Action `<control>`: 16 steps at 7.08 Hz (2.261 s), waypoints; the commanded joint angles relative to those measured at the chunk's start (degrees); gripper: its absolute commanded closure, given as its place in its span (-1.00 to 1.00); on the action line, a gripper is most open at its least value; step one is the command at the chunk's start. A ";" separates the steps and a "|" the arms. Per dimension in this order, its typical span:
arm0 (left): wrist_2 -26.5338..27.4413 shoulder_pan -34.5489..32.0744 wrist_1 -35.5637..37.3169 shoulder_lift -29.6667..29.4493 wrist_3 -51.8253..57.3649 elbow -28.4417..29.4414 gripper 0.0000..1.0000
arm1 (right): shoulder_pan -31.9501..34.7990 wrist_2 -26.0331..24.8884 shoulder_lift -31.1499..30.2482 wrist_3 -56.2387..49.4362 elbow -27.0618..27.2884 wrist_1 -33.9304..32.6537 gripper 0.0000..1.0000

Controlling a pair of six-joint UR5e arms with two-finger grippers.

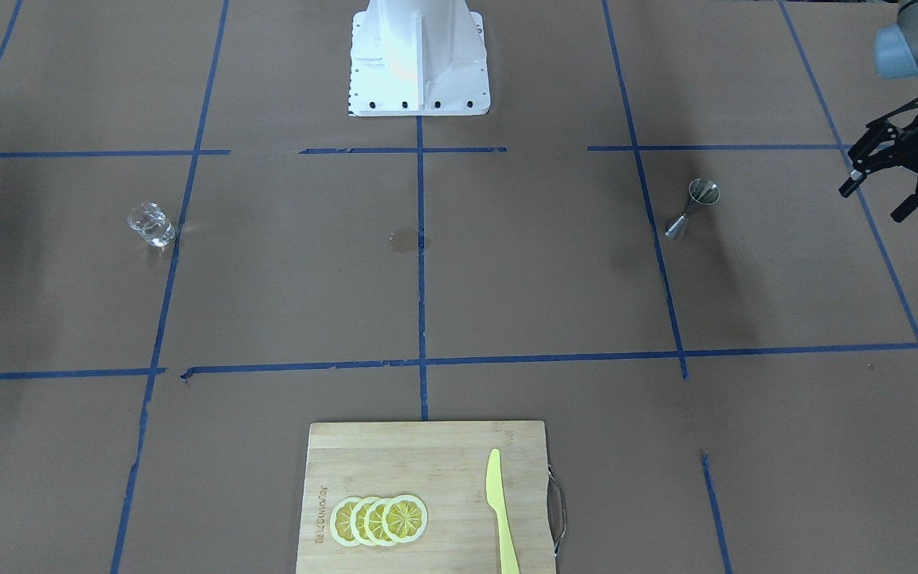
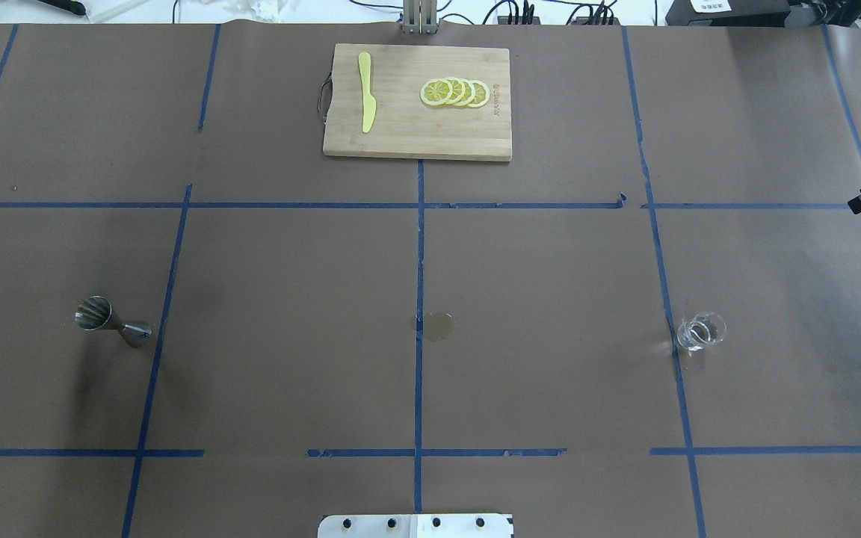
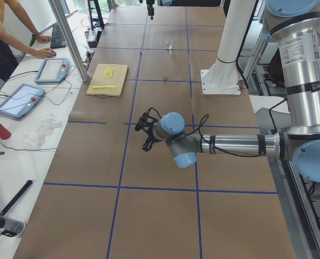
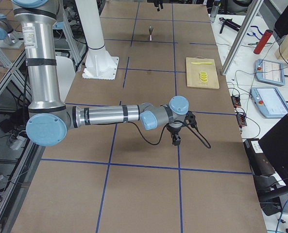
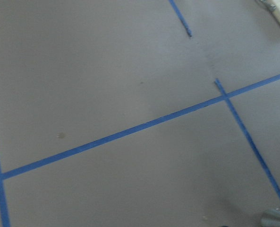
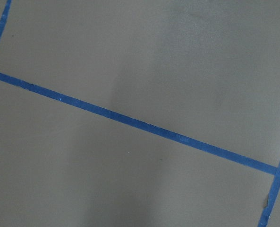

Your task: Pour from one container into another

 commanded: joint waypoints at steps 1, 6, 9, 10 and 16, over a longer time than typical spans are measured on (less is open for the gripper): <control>23.59 13.55 -14.84 4.25 -3.11 -0.14 -1.00 | -0.37 -0.06 0.13 0.59 0.26 0.23 -1.00; 33.39 27.94 -27.79 8.92 -0.57 -0.93 -0.90 | -0.37 -0.06 0.22 0.59 0.43 0.23 -1.00; 59.67 46.42 -28.18 9.20 -10.43 -0.93 -0.89 | -0.37 0.03 0.22 0.59 0.96 0.32 -1.00; 67.35 52.59 -27.92 9.55 -14.49 -0.93 -0.90 | -0.37 -0.06 0.30 0.51 0.87 0.32 -1.00; 96.66 69.60 -20.57 5.19 -16.20 -0.41 -0.98 | -0.37 -0.15 -0.05 0.51 1.58 0.32 -1.00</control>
